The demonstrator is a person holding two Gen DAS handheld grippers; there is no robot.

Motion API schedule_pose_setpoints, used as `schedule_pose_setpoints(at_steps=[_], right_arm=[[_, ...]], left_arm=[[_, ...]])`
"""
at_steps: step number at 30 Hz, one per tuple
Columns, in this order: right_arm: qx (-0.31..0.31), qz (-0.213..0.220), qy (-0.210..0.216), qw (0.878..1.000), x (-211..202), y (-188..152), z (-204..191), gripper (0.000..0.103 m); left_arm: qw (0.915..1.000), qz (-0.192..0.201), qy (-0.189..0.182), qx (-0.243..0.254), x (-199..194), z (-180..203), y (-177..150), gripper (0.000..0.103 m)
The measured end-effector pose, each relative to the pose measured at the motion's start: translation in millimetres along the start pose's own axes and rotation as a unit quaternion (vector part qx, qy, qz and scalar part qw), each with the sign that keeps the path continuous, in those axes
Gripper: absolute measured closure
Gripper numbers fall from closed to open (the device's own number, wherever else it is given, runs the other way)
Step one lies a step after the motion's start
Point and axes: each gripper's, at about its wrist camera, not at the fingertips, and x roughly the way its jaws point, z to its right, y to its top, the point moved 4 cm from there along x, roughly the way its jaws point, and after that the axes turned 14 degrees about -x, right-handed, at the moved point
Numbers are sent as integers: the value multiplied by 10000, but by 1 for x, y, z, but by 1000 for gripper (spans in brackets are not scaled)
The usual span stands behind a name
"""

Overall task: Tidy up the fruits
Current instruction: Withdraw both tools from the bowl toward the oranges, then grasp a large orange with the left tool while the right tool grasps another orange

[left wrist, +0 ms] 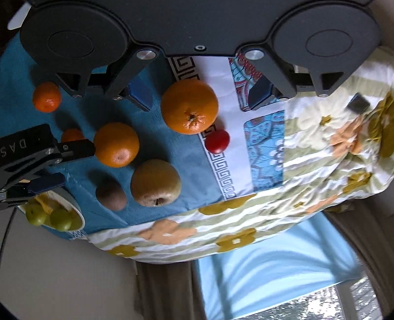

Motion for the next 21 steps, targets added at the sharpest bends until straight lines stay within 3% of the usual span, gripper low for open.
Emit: schedule_pose_setpoints(at_steps=[10, 13, 21], right_arm=[[-5, -139, 2, 9999, 21, 0, -12, 4], [-68, -157, -32, 9998, 24, 1, -15, 5], [-350, -222, -38, 9991, 33, 5, -25, 8]], left_arm=[[9993, -210, -293, 80, 28, -1, -2, 25], [9989, -270, -377, 55, 32, -1, -2, 34], [9985, -239, -464, 170, 30, -3, -4, 36]])
